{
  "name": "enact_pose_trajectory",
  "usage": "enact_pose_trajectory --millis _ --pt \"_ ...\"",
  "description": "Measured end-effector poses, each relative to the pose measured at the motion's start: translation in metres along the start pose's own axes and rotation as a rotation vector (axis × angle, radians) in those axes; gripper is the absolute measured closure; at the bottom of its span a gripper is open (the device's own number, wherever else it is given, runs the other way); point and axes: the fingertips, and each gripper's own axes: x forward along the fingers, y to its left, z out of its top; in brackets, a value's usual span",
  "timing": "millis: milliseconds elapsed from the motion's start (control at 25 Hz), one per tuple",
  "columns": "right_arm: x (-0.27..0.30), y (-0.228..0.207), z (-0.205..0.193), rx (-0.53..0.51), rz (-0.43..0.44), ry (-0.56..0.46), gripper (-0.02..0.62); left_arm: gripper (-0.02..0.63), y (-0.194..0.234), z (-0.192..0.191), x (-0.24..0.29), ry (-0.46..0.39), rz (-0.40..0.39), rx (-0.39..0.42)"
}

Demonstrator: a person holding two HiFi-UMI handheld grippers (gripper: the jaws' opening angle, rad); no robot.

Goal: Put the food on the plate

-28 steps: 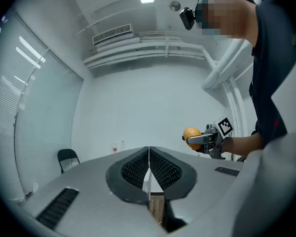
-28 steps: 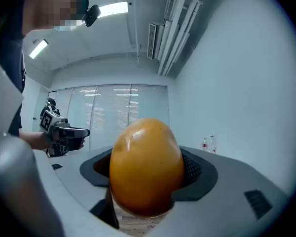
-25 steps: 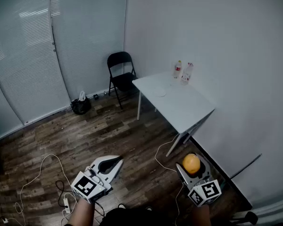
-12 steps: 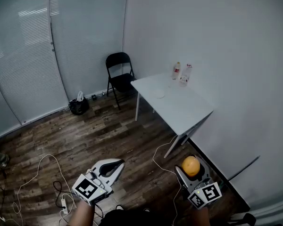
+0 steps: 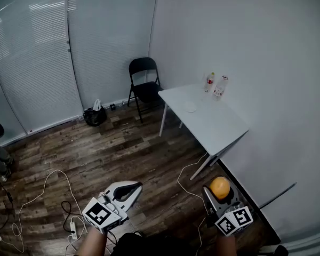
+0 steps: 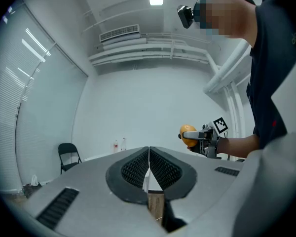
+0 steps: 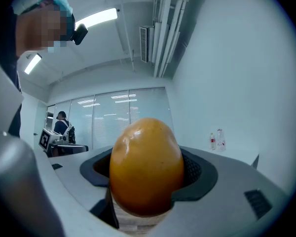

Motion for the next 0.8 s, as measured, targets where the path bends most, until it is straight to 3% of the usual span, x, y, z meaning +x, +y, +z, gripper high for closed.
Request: enact_pose_trajectory --millis 280,800 --pt "0.041 0.039 -0.015 -0.039 0.036 0.039 0.255 0.583 0.030 -0.012 -0.023 0.002 0.006 -0.016" --pt "0.122 0.001 -0.007 0.003 0.098 -0.008 0.255 0.583 0.093 -0.007 0.023 -0.001 0.051 -0.001"
